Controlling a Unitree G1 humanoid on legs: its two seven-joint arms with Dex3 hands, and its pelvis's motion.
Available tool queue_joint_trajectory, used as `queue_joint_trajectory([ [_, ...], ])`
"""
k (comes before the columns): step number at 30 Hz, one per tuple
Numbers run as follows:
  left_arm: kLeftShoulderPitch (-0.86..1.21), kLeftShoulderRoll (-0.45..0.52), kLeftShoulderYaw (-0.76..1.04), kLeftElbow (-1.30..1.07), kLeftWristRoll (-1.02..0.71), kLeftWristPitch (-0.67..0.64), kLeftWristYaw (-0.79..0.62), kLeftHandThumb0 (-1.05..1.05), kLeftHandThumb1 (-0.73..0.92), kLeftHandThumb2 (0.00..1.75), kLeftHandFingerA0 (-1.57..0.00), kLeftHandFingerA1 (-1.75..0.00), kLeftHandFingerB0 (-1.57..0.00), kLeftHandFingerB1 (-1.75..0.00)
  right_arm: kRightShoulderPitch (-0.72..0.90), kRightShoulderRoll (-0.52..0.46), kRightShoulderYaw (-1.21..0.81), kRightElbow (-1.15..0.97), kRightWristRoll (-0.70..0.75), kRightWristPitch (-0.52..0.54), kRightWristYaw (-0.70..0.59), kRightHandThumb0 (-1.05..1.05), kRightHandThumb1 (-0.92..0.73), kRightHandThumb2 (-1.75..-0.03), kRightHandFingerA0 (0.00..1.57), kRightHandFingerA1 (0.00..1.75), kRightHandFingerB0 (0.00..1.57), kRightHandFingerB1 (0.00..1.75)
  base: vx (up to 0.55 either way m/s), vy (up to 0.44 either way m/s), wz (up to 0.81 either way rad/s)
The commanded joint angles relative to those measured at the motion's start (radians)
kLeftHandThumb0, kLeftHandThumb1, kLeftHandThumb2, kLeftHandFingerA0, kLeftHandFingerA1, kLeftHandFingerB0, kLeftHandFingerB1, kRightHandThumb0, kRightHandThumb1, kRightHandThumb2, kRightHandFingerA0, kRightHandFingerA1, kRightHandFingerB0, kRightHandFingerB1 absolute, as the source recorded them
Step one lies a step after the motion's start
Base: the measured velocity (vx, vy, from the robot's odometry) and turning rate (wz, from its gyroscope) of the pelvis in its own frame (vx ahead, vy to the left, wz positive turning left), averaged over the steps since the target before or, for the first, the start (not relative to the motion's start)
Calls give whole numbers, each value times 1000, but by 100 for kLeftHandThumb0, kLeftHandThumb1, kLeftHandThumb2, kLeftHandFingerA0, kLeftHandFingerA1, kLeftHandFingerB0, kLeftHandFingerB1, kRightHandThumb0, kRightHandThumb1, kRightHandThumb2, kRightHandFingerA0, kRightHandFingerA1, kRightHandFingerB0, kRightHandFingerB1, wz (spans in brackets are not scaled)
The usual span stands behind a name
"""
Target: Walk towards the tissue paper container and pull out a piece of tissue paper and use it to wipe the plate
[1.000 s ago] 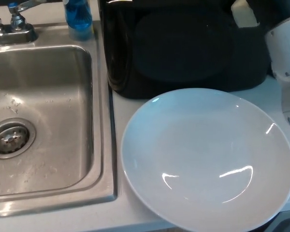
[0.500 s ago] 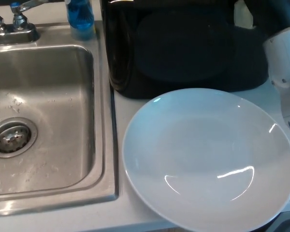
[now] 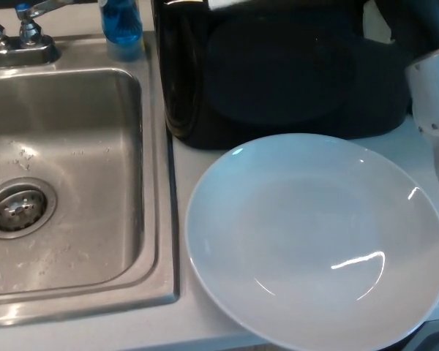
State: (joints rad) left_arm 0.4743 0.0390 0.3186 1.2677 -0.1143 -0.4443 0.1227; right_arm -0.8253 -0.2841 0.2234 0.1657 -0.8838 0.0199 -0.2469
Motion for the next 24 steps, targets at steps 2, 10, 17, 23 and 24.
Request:
queue_joint_trajectory([
  [2, -2, 18, -5, 17, 16, -52, 12, -7, 46, 110, -107, -104, -94, -81, -22, -12, 4, 48, 3, -39, -88, -30, -66, -98, 92, 175, 70, 148, 0, 0, 0],
  [10, -4, 22, -1, 31, 20, -67, 5, -6, 47, 107, -105, -100, -95, -74, -7, 28, -32, 29, 17, -96, -298, -26, -53, -122, 99, 175, 69, 175, 0, 0, 0],
  [17, 11, 27, -5, 26, 29, -74, 0, -6, 46, 110, -103, -103, -90, -78, -37, 48, -108, -6, 55, -101, -392, -27, -51, -125, 88, 175, 68, 174, 0, 0, 0],
  [23, -16, 35, -3, 42, 30, -38, 14, -7, 49, 101, -104, -100, -92, -77, -137, 60, -175, 37, 53, -103, -520, -28, -50, -122, 88, 175, 71, 169, 0, 0, 0],
  [24, -9, 36, -3, 36, 32, -65, 14, -8, 47, 106, -105, -99, -95, -80, -208, 44, -223, 44, 83, -111, -552, -32, -51, -126, 99, 175, 70, 173, 0, 0, 0],
])
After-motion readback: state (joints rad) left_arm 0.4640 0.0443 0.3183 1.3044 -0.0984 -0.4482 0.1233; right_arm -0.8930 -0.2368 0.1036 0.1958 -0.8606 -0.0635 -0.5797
